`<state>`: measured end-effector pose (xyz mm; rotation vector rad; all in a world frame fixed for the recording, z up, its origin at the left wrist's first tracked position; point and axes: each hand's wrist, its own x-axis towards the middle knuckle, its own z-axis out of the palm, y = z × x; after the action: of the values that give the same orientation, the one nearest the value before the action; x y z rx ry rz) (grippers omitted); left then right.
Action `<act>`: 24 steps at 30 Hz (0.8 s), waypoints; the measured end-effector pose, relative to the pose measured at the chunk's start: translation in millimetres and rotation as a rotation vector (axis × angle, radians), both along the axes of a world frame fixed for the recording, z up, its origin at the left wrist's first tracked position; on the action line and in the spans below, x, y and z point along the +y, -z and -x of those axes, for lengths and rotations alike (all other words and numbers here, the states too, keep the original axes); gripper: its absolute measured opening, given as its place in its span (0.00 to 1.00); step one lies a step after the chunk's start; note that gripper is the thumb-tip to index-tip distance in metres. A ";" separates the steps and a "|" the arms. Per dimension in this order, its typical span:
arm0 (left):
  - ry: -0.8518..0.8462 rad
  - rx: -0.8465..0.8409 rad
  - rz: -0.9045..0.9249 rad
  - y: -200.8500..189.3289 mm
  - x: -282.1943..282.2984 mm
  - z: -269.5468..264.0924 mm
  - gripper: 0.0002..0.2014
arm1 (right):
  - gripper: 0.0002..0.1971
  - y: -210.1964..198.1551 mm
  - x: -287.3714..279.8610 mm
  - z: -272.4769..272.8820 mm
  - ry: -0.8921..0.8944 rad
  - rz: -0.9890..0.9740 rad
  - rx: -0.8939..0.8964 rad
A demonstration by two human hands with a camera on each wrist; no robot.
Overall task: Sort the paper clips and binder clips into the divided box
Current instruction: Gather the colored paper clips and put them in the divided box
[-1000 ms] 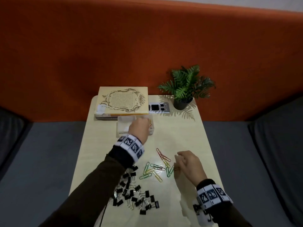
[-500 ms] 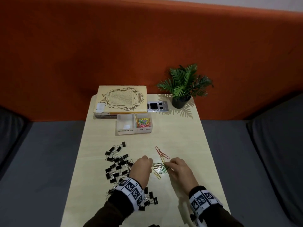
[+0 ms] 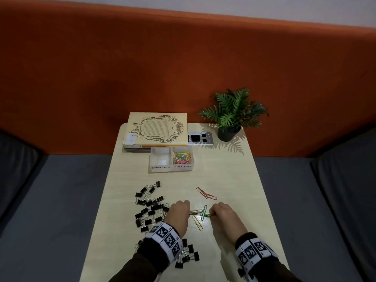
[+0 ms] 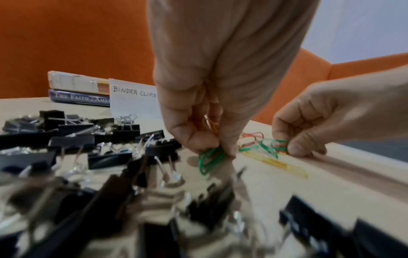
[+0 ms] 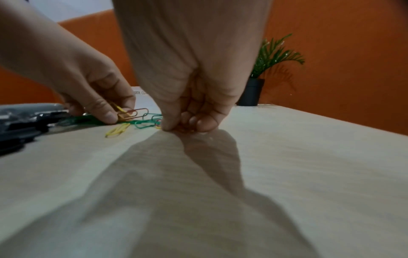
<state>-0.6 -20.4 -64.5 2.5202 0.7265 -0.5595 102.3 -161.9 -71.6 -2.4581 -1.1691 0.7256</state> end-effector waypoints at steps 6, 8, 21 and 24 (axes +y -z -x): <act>-0.214 -0.152 0.104 -44.9 28.5 -13.7 0.05 | 0.06 1.6 -4.5 2.2 -0.009 -0.010 0.010; -0.274 -0.221 0.080 -63.8 49.4 -29.1 0.04 | 0.06 1.9 -7.3 4.1 -0.003 -0.033 0.020; -0.282 -0.163 -0.128 -81.6 113.6 -119.6 0.17 | 0.11 -13.1 -11.6 -5.7 0.212 -0.164 0.149; -0.298 -0.286 -0.092 -80.5 112.5 -100.7 0.09 | 0.11 -30.8 12.0 -16.0 0.185 -0.210 0.147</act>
<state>100.1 92.1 16.0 2.4385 1.0089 -0.0629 118.2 -149.9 -40.9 -2.2601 -0.9008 0.6800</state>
